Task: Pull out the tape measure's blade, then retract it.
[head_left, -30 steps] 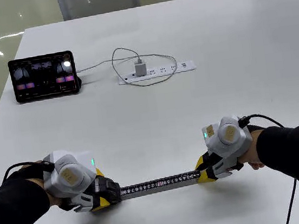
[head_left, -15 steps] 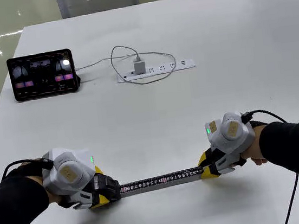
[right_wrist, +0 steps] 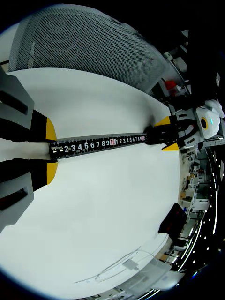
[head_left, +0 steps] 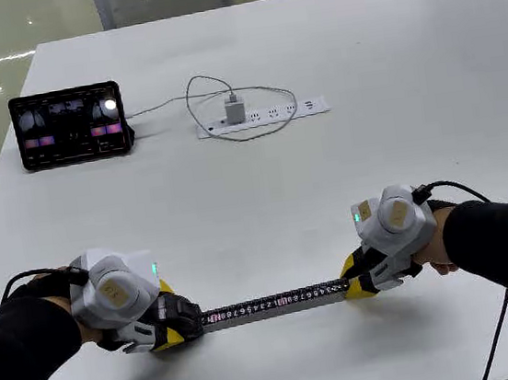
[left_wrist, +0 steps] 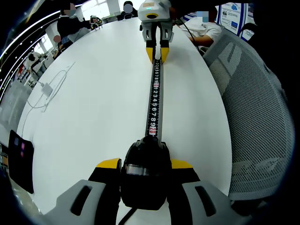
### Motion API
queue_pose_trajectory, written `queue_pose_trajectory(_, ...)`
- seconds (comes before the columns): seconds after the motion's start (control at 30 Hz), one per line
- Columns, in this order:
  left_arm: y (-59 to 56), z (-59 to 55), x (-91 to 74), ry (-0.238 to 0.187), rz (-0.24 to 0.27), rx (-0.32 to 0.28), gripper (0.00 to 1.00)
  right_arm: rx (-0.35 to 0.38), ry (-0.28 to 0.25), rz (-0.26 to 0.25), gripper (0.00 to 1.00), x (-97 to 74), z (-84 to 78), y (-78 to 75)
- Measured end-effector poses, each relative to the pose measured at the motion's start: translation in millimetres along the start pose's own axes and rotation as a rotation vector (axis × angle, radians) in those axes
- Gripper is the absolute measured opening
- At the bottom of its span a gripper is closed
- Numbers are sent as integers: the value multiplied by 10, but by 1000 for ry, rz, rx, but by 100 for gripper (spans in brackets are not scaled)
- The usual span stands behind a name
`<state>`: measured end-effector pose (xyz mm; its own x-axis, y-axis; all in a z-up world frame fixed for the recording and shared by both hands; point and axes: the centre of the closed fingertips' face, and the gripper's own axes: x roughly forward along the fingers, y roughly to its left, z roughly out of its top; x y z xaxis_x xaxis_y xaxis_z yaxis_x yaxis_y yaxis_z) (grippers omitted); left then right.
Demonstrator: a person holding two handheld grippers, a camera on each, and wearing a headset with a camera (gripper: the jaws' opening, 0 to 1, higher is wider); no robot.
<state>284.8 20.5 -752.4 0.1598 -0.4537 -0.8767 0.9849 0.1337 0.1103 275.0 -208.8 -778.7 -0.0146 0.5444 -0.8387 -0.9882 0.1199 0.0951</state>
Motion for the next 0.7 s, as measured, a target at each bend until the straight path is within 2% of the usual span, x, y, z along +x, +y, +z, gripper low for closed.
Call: queue_pose_trajectory(0.7,0,4,-4,-2,0,2,33,2,15,-6,9,-59,-84,-19)
